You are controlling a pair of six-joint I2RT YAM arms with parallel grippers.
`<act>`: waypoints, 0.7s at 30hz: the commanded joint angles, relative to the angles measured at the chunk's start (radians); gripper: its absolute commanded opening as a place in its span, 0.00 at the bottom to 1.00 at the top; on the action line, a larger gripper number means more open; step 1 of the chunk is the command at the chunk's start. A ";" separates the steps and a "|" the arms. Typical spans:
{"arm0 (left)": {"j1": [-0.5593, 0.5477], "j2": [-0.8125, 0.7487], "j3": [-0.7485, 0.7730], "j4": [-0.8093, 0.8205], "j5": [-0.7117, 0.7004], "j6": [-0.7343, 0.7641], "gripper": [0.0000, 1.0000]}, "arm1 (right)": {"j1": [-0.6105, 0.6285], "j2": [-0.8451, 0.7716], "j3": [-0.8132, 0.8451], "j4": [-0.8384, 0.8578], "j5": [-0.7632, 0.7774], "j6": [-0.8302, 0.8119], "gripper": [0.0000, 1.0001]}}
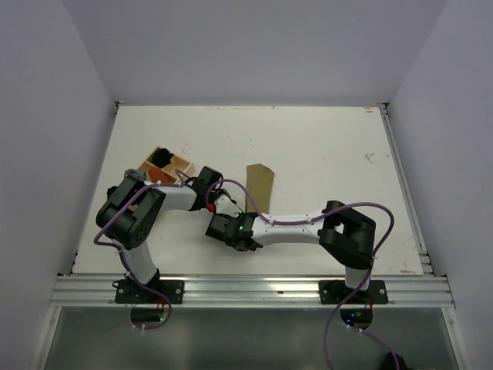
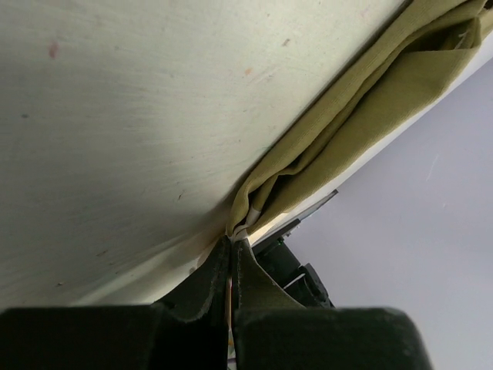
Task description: Roll the underwear
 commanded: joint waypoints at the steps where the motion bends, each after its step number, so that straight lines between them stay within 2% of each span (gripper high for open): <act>1: -0.006 0.009 0.034 -0.013 -0.001 0.004 0.00 | 0.003 -0.058 0.009 0.005 -0.024 -0.001 0.29; 2: -0.007 0.009 0.034 -0.011 -0.001 0.004 0.00 | 0.003 -0.063 0.006 0.013 -0.029 -0.007 0.32; 7: -0.013 0.013 0.045 -0.010 -0.001 0.001 0.00 | 0.004 -0.065 -0.003 0.019 -0.039 -0.021 0.33; 11: -0.015 0.012 0.047 -0.007 -0.001 -0.002 0.00 | 0.004 -0.065 -0.008 0.025 -0.055 -0.021 0.26; 16: -0.018 0.007 0.045 -0.008 -0.004 -0.004 0.00 | 0.003 -0.052 -0.005 0.031 -0.068 -0.014 0.22; 18: -0.018 0.006 0.047 -0.010 -0.006 -0.004 0.00 | 0.003 -0.049 0.000 0.028 -0.084 -0.011 0.26; 19: -0.018 0.007 0.047 -0.010 -0.006 -0.002 0.00 | 0.003 -0.052 -0.002 0.033 -0.088 -0.011 0.33; 21: -0.018 0.007 0.042 -0.011 -0.007 -0.001 0.00 | 0.003 -0.068 -0.011 0.045 -0.102 -0.015 0.38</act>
